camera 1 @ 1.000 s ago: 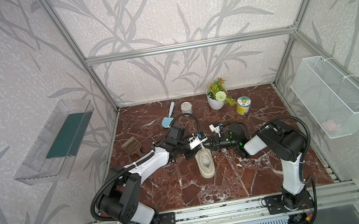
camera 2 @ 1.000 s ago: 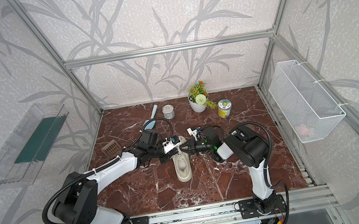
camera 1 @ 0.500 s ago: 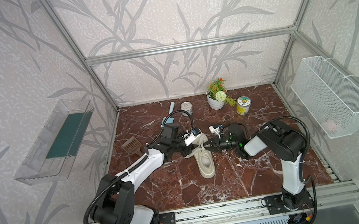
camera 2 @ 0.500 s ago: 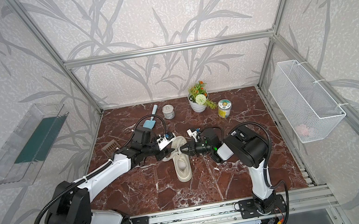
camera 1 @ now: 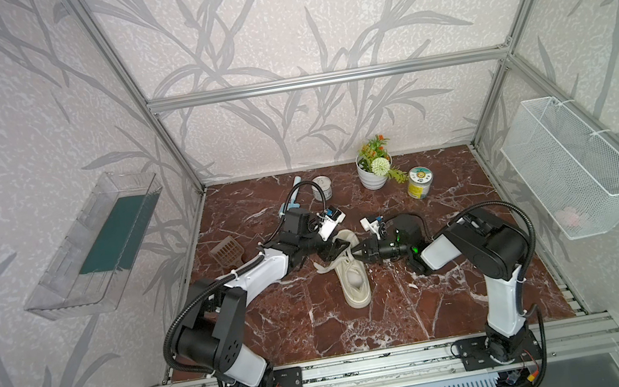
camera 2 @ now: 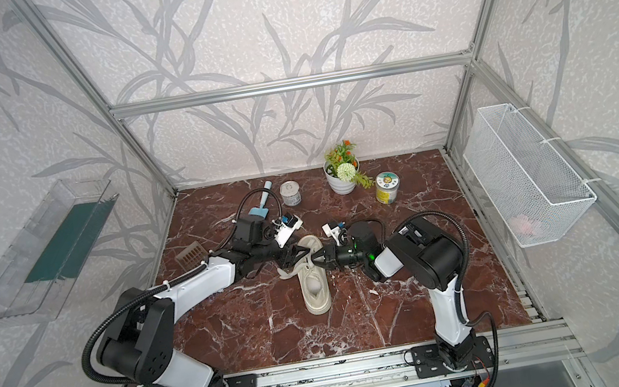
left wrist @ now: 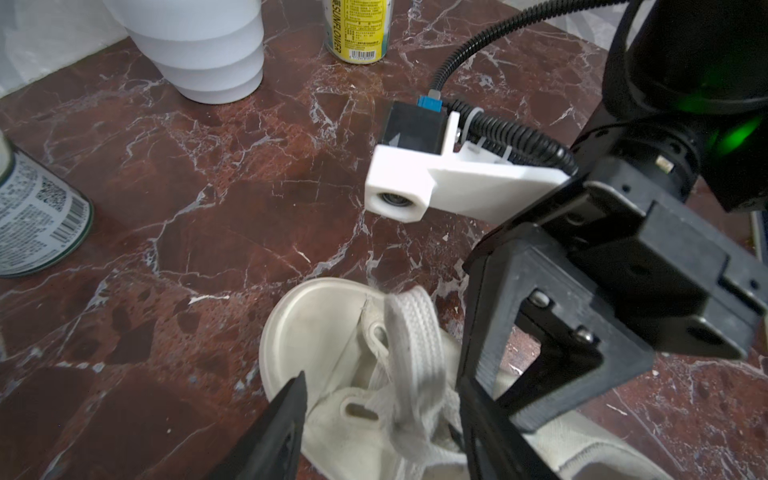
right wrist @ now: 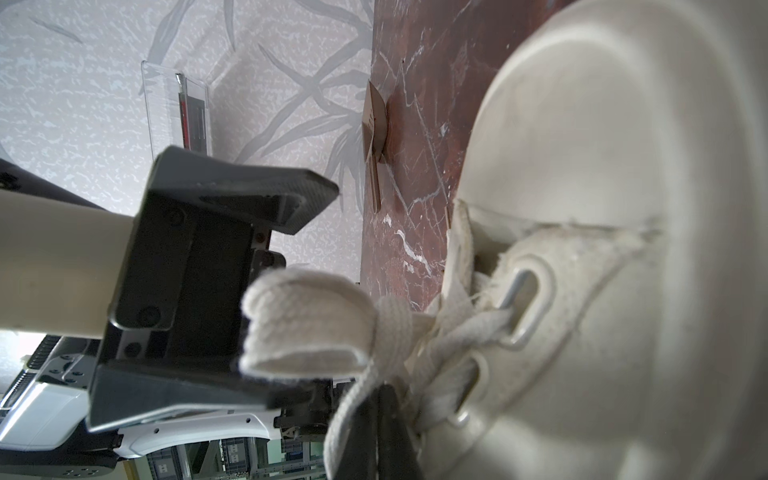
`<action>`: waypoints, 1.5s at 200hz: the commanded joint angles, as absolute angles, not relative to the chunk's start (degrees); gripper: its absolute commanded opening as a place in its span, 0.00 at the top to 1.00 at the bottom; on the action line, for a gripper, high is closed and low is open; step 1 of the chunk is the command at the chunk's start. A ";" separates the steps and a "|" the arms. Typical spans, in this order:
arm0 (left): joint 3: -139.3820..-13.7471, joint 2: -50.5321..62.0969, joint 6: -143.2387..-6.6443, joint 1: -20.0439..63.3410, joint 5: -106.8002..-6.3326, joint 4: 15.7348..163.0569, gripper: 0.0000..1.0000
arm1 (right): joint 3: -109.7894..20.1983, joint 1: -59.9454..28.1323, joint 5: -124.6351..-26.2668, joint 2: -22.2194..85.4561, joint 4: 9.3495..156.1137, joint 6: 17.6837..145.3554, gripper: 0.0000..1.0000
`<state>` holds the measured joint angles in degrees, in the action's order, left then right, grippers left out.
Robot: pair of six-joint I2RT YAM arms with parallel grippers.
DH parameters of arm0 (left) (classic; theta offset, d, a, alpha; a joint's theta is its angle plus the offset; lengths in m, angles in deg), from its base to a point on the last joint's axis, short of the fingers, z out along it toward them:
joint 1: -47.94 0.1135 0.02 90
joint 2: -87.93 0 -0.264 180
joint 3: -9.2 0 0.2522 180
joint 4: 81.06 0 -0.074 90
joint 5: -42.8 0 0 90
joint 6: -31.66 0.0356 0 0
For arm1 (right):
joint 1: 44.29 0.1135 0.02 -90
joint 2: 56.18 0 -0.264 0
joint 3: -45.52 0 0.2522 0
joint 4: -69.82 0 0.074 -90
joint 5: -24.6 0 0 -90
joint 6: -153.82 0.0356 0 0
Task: Tie the shoes
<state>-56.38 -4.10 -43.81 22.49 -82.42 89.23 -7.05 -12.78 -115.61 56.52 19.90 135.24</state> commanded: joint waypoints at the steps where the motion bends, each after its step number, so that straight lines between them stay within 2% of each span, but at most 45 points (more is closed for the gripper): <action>1: -59.77 -5.89 -46.66 22.32 -87.05 90.43 0.38 | -6.67 -12.57 -116.69 54.68 22.91 133.07 1.00; 125: -63.95 -13.62 -49.78 21.15 -90.61 90.28 0.37 | -6.87 -12.69 -116.78 54.12 24.07 132.29 1.00; 162: -64.94 -14.76 -50.31 20.99 -91.65 89.48 0.47 | -6.82 -12.69 -116.82 53.86 24.52 131.94 1.00; 173: -64.94 -14.91 -50.12 20.97 -91.59 89.43 0.53 | -6.70 -12.69 -116.73 53.86 24.50 131.94 1.00; 187: -65.27 -15.17 -50.06 21.01 -91.67 88.74 0.64 | -6.68 -12.73 -116.75 53.77 24.52 131.89 1.00; 217: -65.56 -14.91 -50.07 21.08 -91.52 88.04 1.00 | -6.49 -12.65 -116.59 53.42 25.13 131.41 1.00; 300: -64.68 -11.90 -50.34 21.05 -89.60 89.05 1.00 | -5.07 -13.27 -116.02 51.44 25.49 130.97 1.00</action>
